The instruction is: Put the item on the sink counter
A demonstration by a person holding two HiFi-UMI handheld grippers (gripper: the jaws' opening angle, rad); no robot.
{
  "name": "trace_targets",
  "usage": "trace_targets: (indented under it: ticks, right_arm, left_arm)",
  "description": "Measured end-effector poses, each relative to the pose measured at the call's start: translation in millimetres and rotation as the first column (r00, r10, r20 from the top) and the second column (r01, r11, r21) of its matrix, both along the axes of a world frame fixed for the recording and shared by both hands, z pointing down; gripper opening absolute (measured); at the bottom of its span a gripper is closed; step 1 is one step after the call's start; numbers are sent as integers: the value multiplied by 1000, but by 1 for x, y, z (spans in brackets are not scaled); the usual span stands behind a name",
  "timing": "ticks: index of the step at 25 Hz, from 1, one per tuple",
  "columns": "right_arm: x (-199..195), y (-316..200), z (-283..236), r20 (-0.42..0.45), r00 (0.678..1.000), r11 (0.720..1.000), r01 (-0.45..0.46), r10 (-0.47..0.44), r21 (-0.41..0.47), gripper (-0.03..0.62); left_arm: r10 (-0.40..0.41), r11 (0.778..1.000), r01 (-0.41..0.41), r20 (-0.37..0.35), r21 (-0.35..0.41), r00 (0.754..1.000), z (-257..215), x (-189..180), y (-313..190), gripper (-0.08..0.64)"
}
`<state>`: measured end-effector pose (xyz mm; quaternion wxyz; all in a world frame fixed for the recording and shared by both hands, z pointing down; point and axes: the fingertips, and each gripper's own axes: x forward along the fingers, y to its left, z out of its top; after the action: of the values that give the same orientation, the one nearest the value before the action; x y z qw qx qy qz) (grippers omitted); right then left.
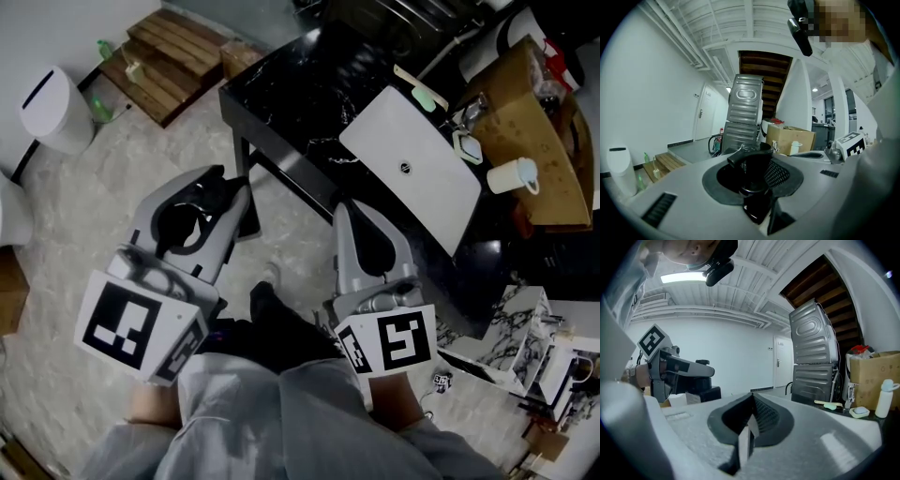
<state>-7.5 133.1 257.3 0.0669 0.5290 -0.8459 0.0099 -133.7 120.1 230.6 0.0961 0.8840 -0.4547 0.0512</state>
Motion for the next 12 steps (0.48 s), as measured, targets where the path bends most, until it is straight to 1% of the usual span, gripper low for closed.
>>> trace_targets:
  ticks: [8, 12]
  right_arm:
    - [11, -63, -1, 4, 1000, 1000, 21, -21, -1, -3]
    - [19, -85, -4, 9, 1000, 1000, 28, -28, 7, -3]
  left_arm:
    - [-17, 1000, 17, -2, 3, 1000, -4, 10, -58, 117]
    - [-2, 1000, 2, 7, 28, 1000, -9, 20, -79, 117]
